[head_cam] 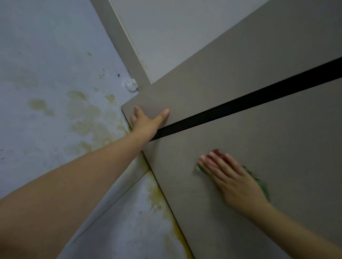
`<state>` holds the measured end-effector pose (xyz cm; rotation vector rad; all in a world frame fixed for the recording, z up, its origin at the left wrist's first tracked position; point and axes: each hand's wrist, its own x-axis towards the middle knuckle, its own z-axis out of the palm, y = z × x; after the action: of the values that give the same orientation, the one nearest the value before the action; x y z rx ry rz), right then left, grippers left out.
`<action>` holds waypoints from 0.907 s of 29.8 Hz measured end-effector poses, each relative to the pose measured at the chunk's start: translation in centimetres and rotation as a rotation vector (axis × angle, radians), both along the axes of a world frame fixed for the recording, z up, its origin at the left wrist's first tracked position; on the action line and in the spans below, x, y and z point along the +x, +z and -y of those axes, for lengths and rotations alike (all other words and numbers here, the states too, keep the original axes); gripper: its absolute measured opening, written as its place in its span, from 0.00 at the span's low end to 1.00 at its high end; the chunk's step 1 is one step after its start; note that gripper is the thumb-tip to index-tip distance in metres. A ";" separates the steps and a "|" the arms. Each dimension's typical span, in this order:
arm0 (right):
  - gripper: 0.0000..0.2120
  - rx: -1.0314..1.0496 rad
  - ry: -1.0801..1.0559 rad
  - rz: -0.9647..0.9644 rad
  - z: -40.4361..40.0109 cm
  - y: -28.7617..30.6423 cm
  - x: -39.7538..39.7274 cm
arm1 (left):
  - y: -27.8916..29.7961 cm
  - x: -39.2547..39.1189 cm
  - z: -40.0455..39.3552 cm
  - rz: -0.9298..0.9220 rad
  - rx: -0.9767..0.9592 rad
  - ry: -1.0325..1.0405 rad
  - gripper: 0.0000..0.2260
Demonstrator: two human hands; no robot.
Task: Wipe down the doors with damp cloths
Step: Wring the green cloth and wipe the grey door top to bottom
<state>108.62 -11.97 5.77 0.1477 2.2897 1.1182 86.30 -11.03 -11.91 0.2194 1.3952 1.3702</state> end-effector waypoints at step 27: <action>0.28 -0.030 -0.084 0.204 -1.0 -11.0 -2.6 | 1.3 2.9 -0.6 0.085 0.035 0.076 0.49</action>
<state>105.99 -11.02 -5.25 0.1111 2.0987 1.0077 89.15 -10.39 -10.66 0.1304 1.3211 1.4513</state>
